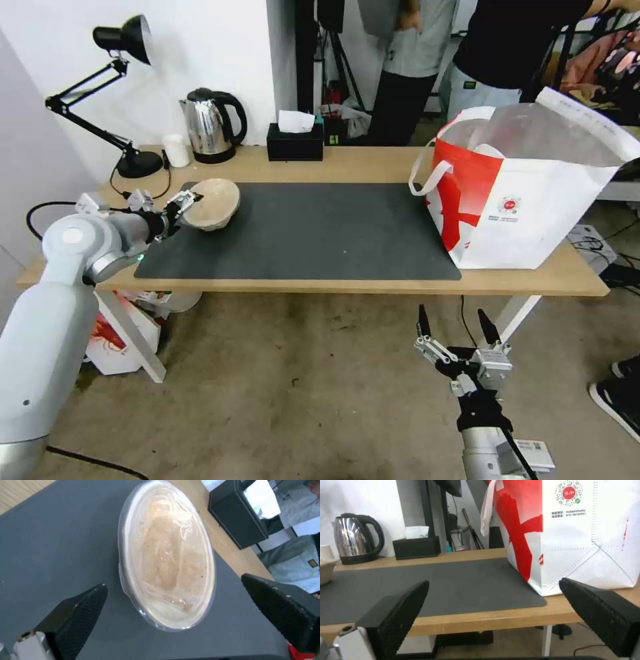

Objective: Pick up the trash from the table and place it into the takeout bag.

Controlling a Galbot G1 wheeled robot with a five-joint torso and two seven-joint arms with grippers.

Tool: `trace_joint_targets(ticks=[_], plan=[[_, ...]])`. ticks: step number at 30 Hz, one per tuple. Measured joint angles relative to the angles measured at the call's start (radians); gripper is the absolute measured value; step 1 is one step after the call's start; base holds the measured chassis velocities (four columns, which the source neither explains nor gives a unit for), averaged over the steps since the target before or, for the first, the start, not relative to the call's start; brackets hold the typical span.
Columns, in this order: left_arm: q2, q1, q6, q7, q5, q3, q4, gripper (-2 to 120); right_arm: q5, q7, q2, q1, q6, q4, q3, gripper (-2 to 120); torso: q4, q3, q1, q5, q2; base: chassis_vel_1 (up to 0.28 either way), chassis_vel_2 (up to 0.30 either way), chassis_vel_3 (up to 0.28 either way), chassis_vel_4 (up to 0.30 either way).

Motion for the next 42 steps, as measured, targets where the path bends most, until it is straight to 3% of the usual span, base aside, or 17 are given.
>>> trace_joint_targets(ticks=[22,42], plan=[[-0.032,-0.053,0.005,0.019,0.032,0.040,0.108,100,0.000,0.000,0.000,0.000,0.000,0.000,0.000,100,-0.0001,0.000,0.000,0.0000,0.000,0.000,0.000,0.000,0.000],[-0.044,-0.067,0.015,0.032,0.037,0.050,0.141,100,0.000,0.000,0.000,0.000,0.000,0.000,0.000,100,0.0000,0.000,0.000,0.0000,0.000,0.000,0.000,0.000,0.000]])
